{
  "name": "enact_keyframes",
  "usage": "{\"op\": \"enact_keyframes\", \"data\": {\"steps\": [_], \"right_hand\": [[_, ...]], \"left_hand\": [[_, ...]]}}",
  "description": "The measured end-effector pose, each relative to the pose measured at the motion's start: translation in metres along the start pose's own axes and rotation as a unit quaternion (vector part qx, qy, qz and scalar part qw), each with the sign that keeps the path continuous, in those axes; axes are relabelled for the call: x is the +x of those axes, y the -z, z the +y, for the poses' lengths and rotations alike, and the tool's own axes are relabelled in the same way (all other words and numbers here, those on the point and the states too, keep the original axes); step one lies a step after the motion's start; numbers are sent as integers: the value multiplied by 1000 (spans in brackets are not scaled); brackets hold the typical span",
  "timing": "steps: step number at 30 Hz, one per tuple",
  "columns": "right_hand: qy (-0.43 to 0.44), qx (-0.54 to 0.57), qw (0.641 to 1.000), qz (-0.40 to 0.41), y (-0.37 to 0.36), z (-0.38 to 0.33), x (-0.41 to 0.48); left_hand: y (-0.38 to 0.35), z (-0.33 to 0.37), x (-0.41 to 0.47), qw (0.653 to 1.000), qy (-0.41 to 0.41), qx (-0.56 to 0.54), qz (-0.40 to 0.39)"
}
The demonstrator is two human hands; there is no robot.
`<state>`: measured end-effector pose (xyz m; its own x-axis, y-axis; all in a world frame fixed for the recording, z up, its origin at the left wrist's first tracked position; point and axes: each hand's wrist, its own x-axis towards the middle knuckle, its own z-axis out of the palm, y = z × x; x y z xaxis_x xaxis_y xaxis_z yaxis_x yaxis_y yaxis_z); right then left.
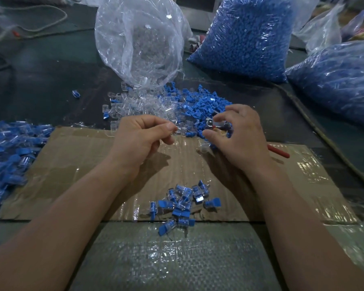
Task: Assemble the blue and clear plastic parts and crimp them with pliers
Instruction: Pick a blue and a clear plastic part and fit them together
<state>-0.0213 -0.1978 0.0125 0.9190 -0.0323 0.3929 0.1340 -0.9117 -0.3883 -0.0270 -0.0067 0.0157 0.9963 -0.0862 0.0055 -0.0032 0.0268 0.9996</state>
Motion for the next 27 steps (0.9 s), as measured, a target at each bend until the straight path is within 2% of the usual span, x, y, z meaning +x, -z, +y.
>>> {"op": "enact_keyframes", "data": {"steps": [5, 11, 21, 27], "right_hand": [[39, -78, 991, -97, -18, -7, 4], [37, -118, 980, -154, -26, -5, 8], [26, -82, 984, -158, -29, -11, 11], [82, -89, 984, -132, -28, -15, 10]], "left_hand": [[0, -1, 2, 1000, -5, 2, 5], [0, -2, 4, 1000, 0, 3, 3], [0, -2, 3, 1000, 3, 5, 4], [0, -3, 4, 1000, 5, 8, 4]]}}
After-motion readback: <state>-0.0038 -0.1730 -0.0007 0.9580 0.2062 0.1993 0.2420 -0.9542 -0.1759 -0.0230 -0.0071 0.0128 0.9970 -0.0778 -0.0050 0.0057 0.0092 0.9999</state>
